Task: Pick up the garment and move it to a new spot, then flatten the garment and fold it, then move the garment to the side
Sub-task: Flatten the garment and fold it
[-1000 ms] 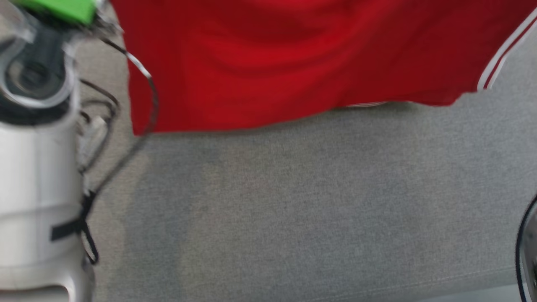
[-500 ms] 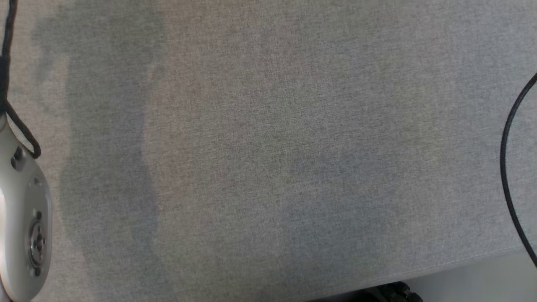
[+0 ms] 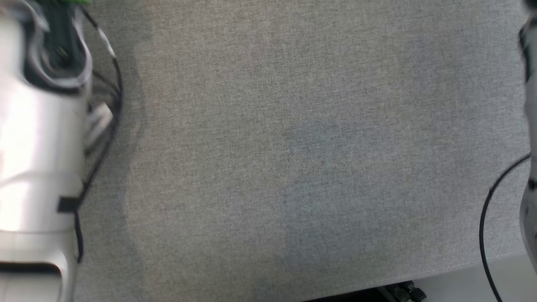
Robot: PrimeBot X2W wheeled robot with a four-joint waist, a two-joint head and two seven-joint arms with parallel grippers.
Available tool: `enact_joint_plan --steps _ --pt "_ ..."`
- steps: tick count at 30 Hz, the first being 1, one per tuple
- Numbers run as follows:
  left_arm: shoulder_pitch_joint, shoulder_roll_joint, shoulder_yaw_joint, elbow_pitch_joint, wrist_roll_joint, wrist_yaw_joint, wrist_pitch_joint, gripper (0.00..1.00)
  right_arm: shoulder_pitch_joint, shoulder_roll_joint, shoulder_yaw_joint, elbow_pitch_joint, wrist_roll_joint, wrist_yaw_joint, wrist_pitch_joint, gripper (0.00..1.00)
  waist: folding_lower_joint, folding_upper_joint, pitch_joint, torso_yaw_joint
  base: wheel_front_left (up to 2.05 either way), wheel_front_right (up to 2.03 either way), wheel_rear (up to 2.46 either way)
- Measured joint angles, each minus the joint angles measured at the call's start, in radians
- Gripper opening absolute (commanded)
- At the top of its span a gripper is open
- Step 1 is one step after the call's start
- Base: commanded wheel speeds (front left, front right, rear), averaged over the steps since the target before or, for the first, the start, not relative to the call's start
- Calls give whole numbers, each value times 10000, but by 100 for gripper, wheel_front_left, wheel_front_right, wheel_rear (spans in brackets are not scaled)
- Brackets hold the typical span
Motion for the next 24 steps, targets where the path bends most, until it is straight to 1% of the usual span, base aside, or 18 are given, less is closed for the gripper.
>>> enact_joint_plan --steps 3,6,9,11,14,17,19,21,24 --pt "1120 -81 -372 334 -376 0 -117 0 1238 -245 359 347 619 0 0 0 -1 0 -182 65 0 0 0" --pt "1851 -130 -453 523 -811 -44 -173 0 2175 -508 523 353 1189 2 159 0 -2 1 -463 124 0 0 0" --pt "2588 -192 -663 709 -1335 -59 -169 0 3199 -807 571 205 1751 2 882 0 -2 1 -857 185 0 0 0" --pt "3017 -88 -1049 844 -1340 -75 -38 0 3918 -997 589 -2 1925 2 1593 0 -3 1 -1162 223 0 0 0" --pt "3768 -69 -1379 980 -1595 -81 59 0 5153 -1175 372 -474 2293 4 3089 0 -3 0 -1703 286 0 0 0" --pt "4502 -25 -1666 1103 -1701 -81 121 0 6470 -1204 -146 -1271 2320 6 4706 0 -3 1 -2288 349 0 0 0" --pt "4967 29 -1910 1281 -1691 -81 163 0 7328 -1032 -575 -2174 2389 4 5724 0 -3 0 -2713 389 0 0 0" --pt "5358 113 -2134 1471 -1574 -79 291 0 8066 -809 -936 -2995 2280 4 6468 0 -3 1 -3081 417 0 0 0" --pt "5987 328 -2525 1666 -1273 178 466 0 9213 -384 -1490 -4155 2027 4 7597 0 -3 0 -3630 446 0 0 0"
